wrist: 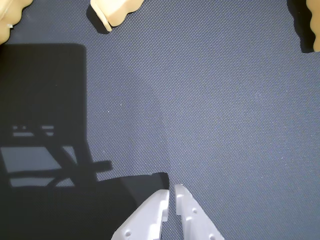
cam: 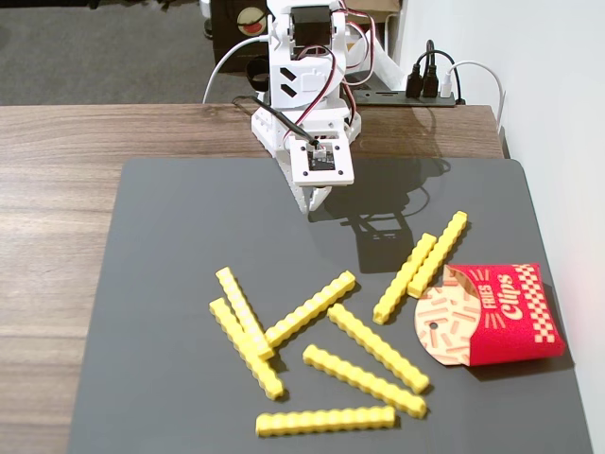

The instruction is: Grab a fry

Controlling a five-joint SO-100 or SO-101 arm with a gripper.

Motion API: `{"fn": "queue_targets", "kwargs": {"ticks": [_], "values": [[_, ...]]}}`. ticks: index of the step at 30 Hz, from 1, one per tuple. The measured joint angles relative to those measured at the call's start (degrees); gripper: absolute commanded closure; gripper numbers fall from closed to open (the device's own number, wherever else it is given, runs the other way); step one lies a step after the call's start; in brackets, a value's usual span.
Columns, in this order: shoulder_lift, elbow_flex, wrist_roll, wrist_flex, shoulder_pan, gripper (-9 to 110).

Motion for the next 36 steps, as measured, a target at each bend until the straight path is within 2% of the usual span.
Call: {"fn": "queue_targets", "kwargs": {"ticks": [36], "values": [[-0.88, 0.00, -0.18, -0.09, 0.53, 101]]}}
